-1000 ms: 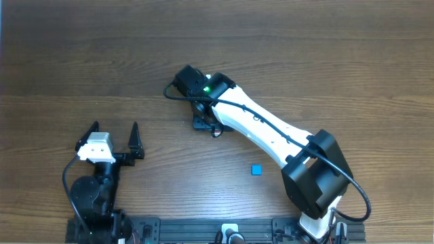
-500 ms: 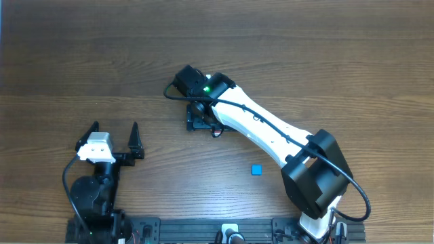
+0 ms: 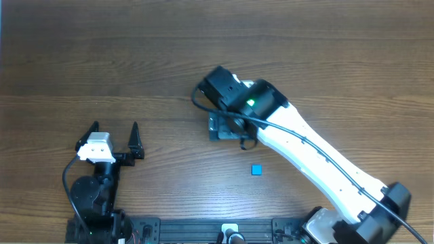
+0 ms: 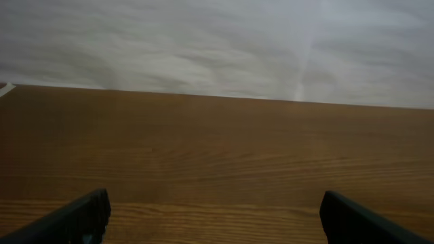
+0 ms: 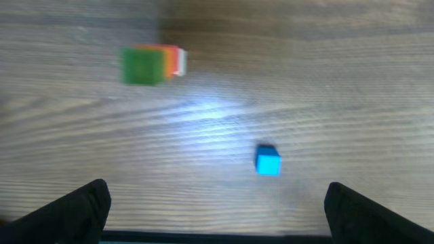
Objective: Stack Cubes
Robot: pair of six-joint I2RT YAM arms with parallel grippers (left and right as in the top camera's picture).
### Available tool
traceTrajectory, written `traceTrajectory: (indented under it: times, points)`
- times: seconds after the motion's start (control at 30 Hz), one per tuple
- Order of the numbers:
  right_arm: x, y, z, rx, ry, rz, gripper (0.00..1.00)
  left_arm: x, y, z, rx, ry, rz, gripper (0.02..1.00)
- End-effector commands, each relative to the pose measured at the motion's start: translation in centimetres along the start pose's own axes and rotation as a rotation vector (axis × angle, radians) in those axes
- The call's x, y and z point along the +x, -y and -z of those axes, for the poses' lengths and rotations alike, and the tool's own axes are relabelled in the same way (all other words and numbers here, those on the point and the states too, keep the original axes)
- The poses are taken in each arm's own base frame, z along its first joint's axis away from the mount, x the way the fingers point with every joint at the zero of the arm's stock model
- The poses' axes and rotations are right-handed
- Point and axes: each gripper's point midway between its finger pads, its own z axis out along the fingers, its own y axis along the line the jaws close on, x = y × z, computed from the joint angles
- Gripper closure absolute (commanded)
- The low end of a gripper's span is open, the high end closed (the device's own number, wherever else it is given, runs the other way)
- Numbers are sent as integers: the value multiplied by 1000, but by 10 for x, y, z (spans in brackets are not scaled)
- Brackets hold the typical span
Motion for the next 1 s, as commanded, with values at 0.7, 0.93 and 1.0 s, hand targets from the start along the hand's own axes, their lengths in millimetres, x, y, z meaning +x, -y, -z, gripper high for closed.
traceTrajectory:
  times: [0.7, 0.93, 1.0]
  points:
    - [91, 35, -139, -30, -220, -109, 9, 1, 0, 0, 4, 2, -14, 18]
    - [93, 44, -148, -12, -213, -123, 9, 1, 0, 0, 4, 2, -14, 18]
    - [93, 45, -148, -10, -211, -124, 12, 1, 0, 0, 4, 2, -14, 18]
